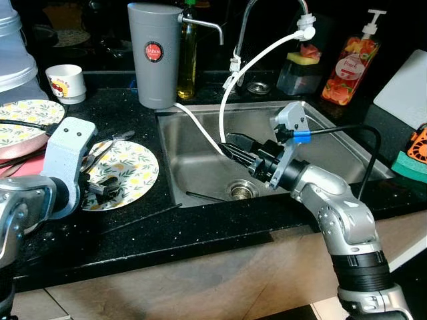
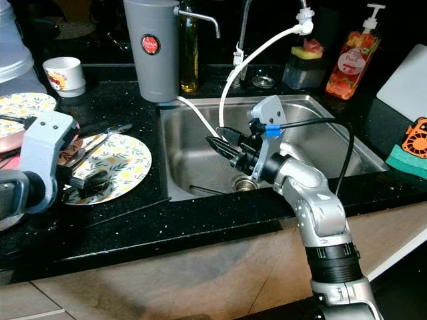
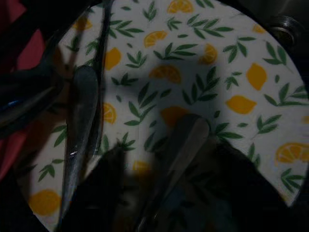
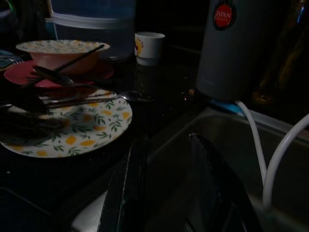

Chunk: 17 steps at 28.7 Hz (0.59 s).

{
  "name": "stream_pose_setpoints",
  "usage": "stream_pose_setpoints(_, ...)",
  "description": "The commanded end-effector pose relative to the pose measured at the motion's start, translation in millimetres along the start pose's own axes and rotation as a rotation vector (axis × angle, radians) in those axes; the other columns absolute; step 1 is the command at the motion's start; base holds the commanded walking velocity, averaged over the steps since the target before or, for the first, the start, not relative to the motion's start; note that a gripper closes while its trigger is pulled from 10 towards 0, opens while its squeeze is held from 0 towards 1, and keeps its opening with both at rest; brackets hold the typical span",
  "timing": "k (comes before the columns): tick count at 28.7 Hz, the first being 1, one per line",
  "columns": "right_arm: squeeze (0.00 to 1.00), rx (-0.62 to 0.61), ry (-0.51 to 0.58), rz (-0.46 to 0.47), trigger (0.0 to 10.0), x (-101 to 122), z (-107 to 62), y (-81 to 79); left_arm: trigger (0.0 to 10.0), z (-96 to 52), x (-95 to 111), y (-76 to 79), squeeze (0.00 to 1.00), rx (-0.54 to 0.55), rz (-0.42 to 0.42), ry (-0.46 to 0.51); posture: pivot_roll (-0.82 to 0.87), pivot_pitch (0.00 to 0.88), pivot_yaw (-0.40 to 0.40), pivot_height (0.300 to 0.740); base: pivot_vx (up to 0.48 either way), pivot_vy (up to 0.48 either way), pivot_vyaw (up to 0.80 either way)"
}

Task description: Kitchen organization

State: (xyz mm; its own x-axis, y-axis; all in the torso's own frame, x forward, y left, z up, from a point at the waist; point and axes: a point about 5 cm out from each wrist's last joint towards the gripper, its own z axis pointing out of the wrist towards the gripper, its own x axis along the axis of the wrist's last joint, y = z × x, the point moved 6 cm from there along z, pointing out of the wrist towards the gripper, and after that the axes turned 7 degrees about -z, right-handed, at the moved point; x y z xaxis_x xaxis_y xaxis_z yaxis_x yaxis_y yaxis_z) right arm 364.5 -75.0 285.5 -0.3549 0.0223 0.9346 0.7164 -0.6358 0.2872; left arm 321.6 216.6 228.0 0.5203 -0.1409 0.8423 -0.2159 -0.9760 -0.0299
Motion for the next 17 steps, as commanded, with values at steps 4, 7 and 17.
stream_pose_setpoints(4, 0.0, 0.062, -0.025, 0.05, 10.0, -3.8, -0.2, -7.2, 0.0, 6.9, -25.6, -4.2, 0.0, 0.015, 0.023, -0.136, -0.01, 0.123, -0.081, 0.74, 0.0, 0.0, 0.0)
stream_pose_setpoints(7, 0.0, 0.148, -0.045, 0.07, 10.0, -7.1, -3.9, -19.7, 0.0, 6.6, -26.7, -5.2, 0.0, 0.02, 0.048, -0.142, -0.01, 0.124, -0.081, 0.74, 0.0, 0.0, 0.0)
stream_pose_setpoints(17, 0.0, 0.382, -0.125, 0.095, 10.0, -20.0, -20.3, -59.2, 0.0, 5.7, -29.4, -17.5, 0.0, 0.073, 0.112, -0.161, -0.01, 0.125, -0.081, 0.74, 0.0, 0.0, 0.0)
